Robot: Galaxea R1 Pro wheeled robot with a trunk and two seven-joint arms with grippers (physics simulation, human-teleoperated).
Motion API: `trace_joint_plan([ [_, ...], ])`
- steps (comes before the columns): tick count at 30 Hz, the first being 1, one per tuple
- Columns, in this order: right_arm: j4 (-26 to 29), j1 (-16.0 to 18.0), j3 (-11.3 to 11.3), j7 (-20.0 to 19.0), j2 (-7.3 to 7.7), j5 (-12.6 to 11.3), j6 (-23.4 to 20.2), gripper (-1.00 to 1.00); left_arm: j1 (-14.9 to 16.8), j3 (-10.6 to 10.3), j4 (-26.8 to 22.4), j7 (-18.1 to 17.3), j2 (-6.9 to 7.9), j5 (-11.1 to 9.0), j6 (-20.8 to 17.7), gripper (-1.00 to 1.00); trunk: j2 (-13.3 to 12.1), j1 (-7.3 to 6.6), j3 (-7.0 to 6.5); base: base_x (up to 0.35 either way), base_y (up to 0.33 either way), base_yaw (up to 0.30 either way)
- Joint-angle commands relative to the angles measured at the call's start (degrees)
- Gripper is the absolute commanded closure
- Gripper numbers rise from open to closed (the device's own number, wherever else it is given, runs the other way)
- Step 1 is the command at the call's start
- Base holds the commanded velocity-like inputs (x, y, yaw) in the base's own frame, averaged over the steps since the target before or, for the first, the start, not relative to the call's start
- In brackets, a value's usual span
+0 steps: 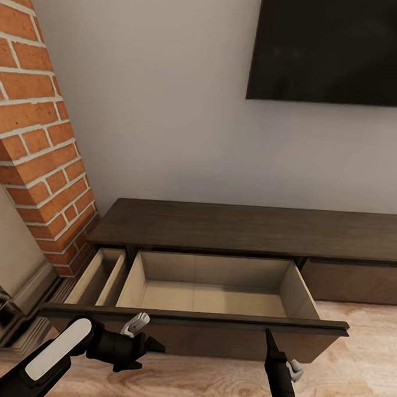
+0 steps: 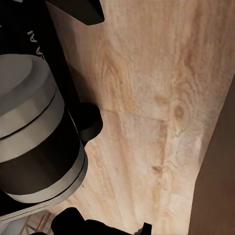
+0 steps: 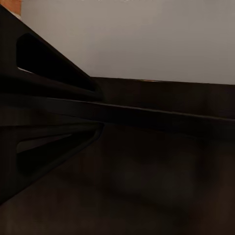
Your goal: Place each of the two pumpkins and all three candles from the living room inside a cabinet in the living room (use any cabinet), then make sure every cabinet is closed, and position the cauldron so it is next to a table in the living room.
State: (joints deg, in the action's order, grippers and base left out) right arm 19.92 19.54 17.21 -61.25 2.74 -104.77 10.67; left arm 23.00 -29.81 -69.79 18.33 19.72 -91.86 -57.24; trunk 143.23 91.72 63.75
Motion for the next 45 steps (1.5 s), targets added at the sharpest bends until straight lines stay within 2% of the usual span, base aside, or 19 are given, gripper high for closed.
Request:
trace_joint_plan([
  [1, 0.12, -0.91, -0.16, -0.97, 0.07, -0.52, 0.67, 1.0, 0.01, -0.07, -0.08, 0.56, 0.06, -0.6, 0.03, -1.0, 0.03, -0.02, 0.06, -0.005, 0.0, 0.0],
  [6, 0.14, -0.91, -0.16, -0.89, 0.05, -0.52, 0.67, 1.0, 0.0, -0.07, -0.08, 0.56, 0.07, -0.6, 0.03, -1.0, 0.03, -0.02, 0.06, -0.001, 0.0, 0.0],
  [7, 0.16, -0.91, -0.14, -0.92, 0.03, -0.52, 0.67, -1.0, 0.01, -0.07, -0.08, 0.56, 0.11, -0.6, 0.03, -1.0, 0.03, -0.02, 0.06, 0.0, 0.0, 0.0],
  [15, 0.21, -0.91, -0.07, -0.66, 0.07, -0.6, 0.67, -1.0, 0.0, -0.07, -0.08, 0.56, 0.09, -0.6, 0.03, -1.0, 0.03, -0.02, 0.06, -0.033, 0.0, 0.0],
  [27, 0.34, -0.91, 0.32, 0.0, 0.28, -0.12, 0.58, -1.0, 0.02, -0.07, -0.01, 0.56, 0.11, -0.6, 0.03, -1.0, 0.03, -0.02, 0.06, -0.228, 0.0, 0.0],
  [29, 0.48, -0.91, 0.41, 0.11, 0.37, -0.05, -0.53, -1.0, 0.02, -0.06, 0.0, 0.56, 0.13, -0.6, 0.03, -1.0, 0.03, -0.02, 0.06, -0.255, 0.0, 0.0],
  [32, 0.64, -0.91, 0.65, 0.21, 0.46, 0.28, -5.06, -1.0, 0.03, -0.06, 0.01, 0.56, 0.14, -0.6, 0.03, -1.0, 0.03, -0.02, 0.06, -0.203, 0.0, 0.0],
  [34, 0.75, -0.91, 1.13, 0.55, 0.49, 1.27, -10.41, -1.0, 0.01, -0.01, -0.01, 0.56, 0.17, -0.6, 0.03, -1.0, 0.03, -0.02, 0.06, -0.083, 0.0, 0.0],
  [37, 0.8, -0.91, 1.54, 2.6, 0.51, 4.55, -17.22, -1.0, 0.02, 0.04, -0.06, 0.56, 0.47, -0.66, 0.03, -1.0, 0.03, -0.02, 0.06, -0.028, 0.0, 0.0],
  [41, 0.8, -0.91, 1.78, 4.46, 0.71, 8.9, -21.39, -1.0, 0.03, 0.09, -0.08, 0.56, 0.72, -0.68, 0.03, -1.0, 0.01, -0.05, -0.16, -0.006, 0.0, 0.0],
  [45, 0.7, -0.91, 1.85, 4.84, 2.36, 13.48, -26.22, -1.0, 0.03, 0.1, -0.03, 0.7, 0.73, -0.57, 0.15, -1.0, -1.57, -0.91, -0.89, -0.001, 0.0, 0.0],
])
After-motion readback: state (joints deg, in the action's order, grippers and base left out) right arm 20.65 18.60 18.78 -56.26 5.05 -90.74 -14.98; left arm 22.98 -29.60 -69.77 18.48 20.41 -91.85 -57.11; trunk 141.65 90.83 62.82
